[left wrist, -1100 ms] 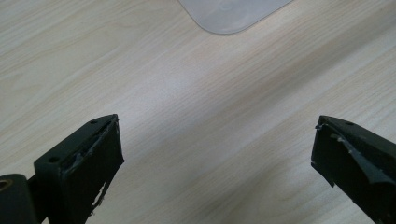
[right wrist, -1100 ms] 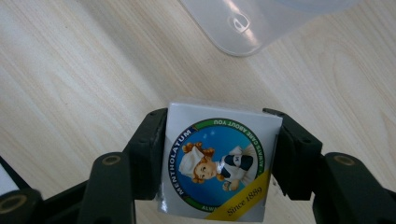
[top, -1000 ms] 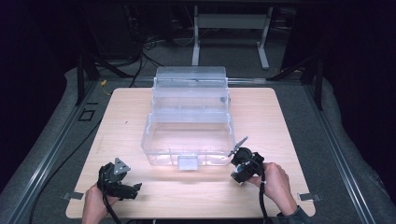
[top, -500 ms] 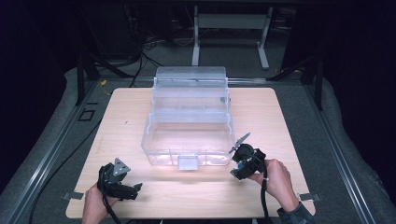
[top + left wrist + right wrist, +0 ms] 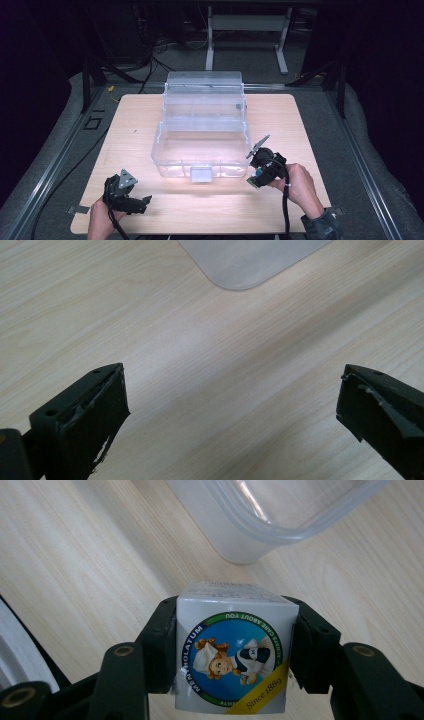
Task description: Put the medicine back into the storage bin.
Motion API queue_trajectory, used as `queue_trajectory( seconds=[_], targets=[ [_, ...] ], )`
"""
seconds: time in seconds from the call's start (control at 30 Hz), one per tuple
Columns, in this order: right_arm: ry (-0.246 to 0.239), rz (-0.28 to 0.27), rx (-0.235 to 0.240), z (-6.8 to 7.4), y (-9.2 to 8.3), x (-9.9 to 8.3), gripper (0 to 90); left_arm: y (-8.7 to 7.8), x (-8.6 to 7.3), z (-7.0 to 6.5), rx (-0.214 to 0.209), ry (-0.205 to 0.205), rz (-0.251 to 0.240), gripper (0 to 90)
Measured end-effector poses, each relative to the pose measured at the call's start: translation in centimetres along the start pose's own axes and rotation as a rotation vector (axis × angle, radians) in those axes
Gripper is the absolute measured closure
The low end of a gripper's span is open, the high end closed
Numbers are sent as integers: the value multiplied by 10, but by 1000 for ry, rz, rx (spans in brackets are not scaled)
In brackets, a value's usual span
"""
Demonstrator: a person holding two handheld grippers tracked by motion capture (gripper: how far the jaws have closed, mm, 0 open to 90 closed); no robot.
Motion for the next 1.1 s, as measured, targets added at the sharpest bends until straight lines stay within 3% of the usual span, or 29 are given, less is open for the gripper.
queue_trajectory(
  seconds=[0.1,0.13,0.2,0.33,0.43,0.5,0.73,0.93,1.0,1.1],
  targets=[
    [-22,0,15,-2,-5,3,456,0,0,-3,2,16,12,2],
    [-28,1,-6,-4,-6,4,456,-1,1,-3,5,19,8,2],
    [-55,5,11,-5,-10,5,456,-3,0,-3,10,12,0,2],
    [-67,2,-4,-11,-16,8,456,-2,0,-1,3,4,-9,3],
    [-68,3,-6,-15,-17,9,456,-2,-1,-2,5,13,-3,2],
    [-64,10,26,-16,-17,9,456,-3,-4,-3,-2,16,2,2],
    [-73,10,20,-25,-17,13,456,-10,-7,-2,16,2,-20,2],
    [-71,16,10,-35,-25,19,456,-8,-6,-2,17,7,-8,3],
    [-74,7,-25,-43,-30,22,457,-7,-7,-3,14,4,-2,3],
    [-83,14,-14,-46,-35,24,456,-7,-8,-2,18,5,0,3]
  ],
)
Point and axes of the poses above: each handheld gripper's, and its own axes: y roughly forward along the jaws, x roughly out of its top, z roughly to its left, the point moved 8 cm from there along y, roughly forward along the jaws, and after that the axes turned 14 degrees about -x, right-handed, at the moved point
